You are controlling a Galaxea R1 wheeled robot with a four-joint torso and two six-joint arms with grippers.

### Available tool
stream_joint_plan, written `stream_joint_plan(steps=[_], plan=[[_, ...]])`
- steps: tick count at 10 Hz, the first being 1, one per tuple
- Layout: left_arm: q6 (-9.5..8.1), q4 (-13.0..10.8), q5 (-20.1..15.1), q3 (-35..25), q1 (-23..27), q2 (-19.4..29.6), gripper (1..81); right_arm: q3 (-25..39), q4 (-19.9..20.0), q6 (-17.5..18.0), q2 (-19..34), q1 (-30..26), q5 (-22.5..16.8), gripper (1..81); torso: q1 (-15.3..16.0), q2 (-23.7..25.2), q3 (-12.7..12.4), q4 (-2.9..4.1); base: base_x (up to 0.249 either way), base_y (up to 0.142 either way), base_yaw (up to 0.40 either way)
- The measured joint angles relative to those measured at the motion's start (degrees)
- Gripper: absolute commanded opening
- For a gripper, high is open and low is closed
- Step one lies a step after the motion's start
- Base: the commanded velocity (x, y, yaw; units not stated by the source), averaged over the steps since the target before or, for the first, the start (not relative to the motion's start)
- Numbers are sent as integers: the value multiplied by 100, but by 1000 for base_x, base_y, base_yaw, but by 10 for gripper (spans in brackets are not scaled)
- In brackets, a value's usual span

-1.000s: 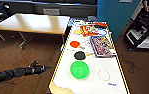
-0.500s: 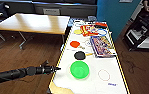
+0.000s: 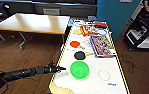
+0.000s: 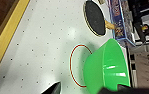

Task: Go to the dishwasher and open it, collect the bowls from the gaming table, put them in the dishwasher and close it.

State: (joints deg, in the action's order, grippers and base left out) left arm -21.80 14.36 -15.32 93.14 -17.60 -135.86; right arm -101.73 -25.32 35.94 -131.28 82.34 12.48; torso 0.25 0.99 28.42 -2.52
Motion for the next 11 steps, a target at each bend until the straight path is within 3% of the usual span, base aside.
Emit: stream_joint_plan(steps=[2, 5, 11], plan=[[-232, 0, -57, 311, 16, -124, 811, -2, 0, 2, -59, -23, -2, 10, 0, 0, 0, 0, 0, 0, 0], [-251, 0, -52, 374, 212, -466, 811, -6, 2, 0, -87, -26, -6, 10, 0, 0, 0, 0, 0, 0, 0], [-254, -6, -171, 822, 138, -1050, 811, -6, 2, 2, -6, -12, 9, 10, 0, -2, 0, 0, 0, 0, 0]])
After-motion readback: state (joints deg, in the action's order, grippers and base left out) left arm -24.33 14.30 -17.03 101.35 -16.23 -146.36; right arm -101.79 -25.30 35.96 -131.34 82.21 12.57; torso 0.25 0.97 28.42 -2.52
